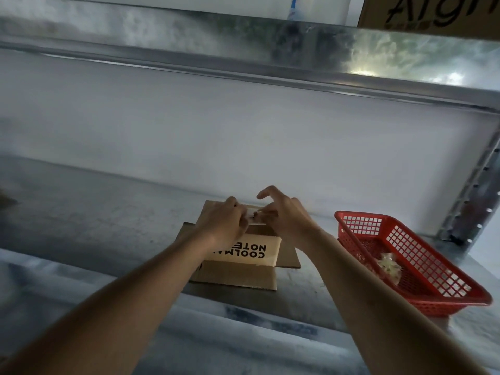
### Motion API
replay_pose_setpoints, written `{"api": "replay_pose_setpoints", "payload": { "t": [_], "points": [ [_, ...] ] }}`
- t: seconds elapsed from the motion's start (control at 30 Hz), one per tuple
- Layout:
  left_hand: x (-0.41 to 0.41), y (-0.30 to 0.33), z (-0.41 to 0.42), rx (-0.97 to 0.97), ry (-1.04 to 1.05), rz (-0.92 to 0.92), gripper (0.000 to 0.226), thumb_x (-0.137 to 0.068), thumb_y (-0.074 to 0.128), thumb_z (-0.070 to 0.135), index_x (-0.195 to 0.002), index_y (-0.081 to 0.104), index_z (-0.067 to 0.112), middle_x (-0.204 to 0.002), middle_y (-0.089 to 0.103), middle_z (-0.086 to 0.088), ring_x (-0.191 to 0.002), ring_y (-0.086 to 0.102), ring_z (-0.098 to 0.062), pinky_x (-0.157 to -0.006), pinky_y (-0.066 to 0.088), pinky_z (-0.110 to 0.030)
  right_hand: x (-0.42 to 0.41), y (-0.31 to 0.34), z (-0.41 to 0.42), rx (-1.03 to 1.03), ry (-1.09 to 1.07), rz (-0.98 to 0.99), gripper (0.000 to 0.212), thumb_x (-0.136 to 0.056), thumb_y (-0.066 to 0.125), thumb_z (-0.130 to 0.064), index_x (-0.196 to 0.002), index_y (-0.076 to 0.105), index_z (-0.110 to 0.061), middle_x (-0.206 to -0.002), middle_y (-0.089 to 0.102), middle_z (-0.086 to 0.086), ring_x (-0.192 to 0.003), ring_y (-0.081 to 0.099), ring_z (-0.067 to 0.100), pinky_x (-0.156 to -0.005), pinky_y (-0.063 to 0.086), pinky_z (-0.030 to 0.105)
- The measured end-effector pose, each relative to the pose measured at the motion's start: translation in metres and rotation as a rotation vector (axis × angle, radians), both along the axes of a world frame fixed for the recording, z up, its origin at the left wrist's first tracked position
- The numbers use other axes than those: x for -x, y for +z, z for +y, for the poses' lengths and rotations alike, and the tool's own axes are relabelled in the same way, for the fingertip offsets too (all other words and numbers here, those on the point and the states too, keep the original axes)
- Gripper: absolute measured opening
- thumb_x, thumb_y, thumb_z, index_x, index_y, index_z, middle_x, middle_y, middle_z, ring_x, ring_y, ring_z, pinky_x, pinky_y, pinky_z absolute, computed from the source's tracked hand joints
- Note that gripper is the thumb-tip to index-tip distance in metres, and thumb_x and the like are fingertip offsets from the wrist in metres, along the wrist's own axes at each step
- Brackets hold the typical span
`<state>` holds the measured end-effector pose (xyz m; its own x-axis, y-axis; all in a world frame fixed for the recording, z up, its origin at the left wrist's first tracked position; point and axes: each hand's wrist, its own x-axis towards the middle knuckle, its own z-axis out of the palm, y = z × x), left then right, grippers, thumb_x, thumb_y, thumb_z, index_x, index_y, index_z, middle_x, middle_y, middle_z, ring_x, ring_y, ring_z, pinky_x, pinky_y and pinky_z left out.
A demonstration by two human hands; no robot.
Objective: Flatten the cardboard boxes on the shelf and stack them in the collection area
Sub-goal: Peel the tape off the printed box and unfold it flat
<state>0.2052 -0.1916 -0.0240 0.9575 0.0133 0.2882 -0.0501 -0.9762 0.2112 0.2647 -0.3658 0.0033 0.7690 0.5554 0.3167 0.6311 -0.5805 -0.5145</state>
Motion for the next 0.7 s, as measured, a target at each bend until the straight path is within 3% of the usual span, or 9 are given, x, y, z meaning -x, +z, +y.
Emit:
{"api": "replay_pose_setpoints", "payload": {
  "t": [0.07, 0.13, 0.23, 0.33, 0.5, 0.57, 0.63, 0.7],
  "points": [
    [0.0, -0.003, -0.001, 0.038, 0.004, -0.012, 0.03, -0.109, 0.041, 0.04, -0.121, 0.064, 0.025, -0.127, 0.052, 0.004, -0.11, 0.052, -0.016, -0.091, 0.049, -0.036, -0.003, -0.002, 0.006, -0.091, -0.08, -0.032, 0.023, -0.088, 0.08, -0.031, -0.099, 0.06, -0.032, -0.085, 0.078, -0.008, -0.079, 0.07, 0.007, -0.064, 0.054, 0.029],
    [-0.001, -0.004, -0.001, 0.067, 0.01, -0.007, 0.029, -0.108, 0.043, 0.037, -0.126, 0.064, 0.027, -0.131, 0.051, 0.005, -0.114, 0.052, -0.017, -0.095, 0.05, -0.039, -0.004, -0.007, 0.013, -0.042, -0.161, -0.13, 0.009, -0.09, 0.077, -0.026, -0.089, 0.069, -0.031, -0.083, 0.075, -0.007, -0.08, 0.07, 0.016, -0.065, 0.057, 0.035],
    [-0.003, -0.005, 0.001, 0.1, 0.007, 0.021, 0.035, -0.108, 0.042, 0.035, -0.137, 0.061, 0.031, -0.135, 0.049, 0.006, -0.12, 0.051, -0.019, -0.099, 0.05, -0.044, 0.0, -0.012, 0.02, 0.111, -0.158, -0.235, 0.019, -0.097, 0.062, -0.019, -0.095, 0.078, -0.03, -0.094, 0.072, -0.003, -0.081, 0.068, 0.021, -0.064, 0.059, 0.04],
    [-0.006, -0.007, 0.003, 0.075, 0.014, 0.028, 0.035, -0.109, 0.038, 0.039, -0.131, 0.063, 0.029, -0.134, 0.049, 0.005, -0.119, 0.052, -0.019, -0.098, 0.051, -0.044, 0.0, -0.008, 0.019, 0.174, -0.087, -0.198, 0.02, -0.101, 0.061, -0.026, -0.109, 0.079, -0.029, -0.111, 0.06, -0.002, -0.092, 0.063, 0.02, -0.07, 0.055, 0.034],
    [-0.01, -0.012, 0.001, 0.046, 0.034, -0.012, 0.038, -0.108, 0.034, 0.037, -0.133, 0.062, 0.029, -0.134, 0.051, 0.006, -0.12, 0.052, -0.018, -0.096, 0.047, -0.04, 0.001, -0.002, 0.018, 0.295, -0.055, -0.189, 0.023, -0.097, 0.07, -0.03, -0.118, 0.075, -0.038, -0.094, 0.06, -0.004, -0.087, 0.062, 0.019, -0.054, 0.037, 0.023],
    [-0.009, -0.015, 0.001, 0.033, 0.04, -0.044, 0.038, -0.107, 0.035, 0.035, -0.134, 0.061, 0.03, -0.134, 0.051, 0.008, -0.121, 0.051, -0.018, -0.09, 0.043, -0.036, 0.003, 0.0, 0.02, 0.31, -0.084, -0.226, 0.028, -0.095, 0.073, -0.018, -0.116, 0.075, -0.035, -0.094, 0.063, -0.005, -0.084, 0.062, 0.018, -0.054, 0.041, 0.024],
    [-0.008, -0.016, 0.002, 0.016, 0.043, -0.067, 0.037, -0.107, 0.034, 0.036, -0.13, 0.062, 0.028, -0.134, 0.051, 0.008, -0.119, 0.051, -0.017, -0.084, 0.038, -0.033, 0.003, 0.001, 0.018, 0.319, -0.118, -0.261, 0.036, -0.093, 0.068, -0.004, -0.118, 0.073, -0.03, -0.103, 0.067, -0.001, -0.09, 0.066, 0.022, -0.066, 0.055, 0.032],
    [-0.008, -0.018, 0.002, 0.002, 0.039, -0.084, 0.037, -0.108, 0.036, 0.037, -0.131, 0.062, 0.026, -0.133, 0.051, 0.007, -0.116, 0.05, -0.016, -0.083, 0.035, -0.031, 0.002, 0.001, 0.013, 0.304, -0.141, -0.272, 0.04, -0.091, 0.063, 0.004, -0.12, 0.069, -0.023, -0.104, 0.069, 0.001, -0.094, 0.066, 0.024, -0.076, 0.058, 0.04]
  ]
}}
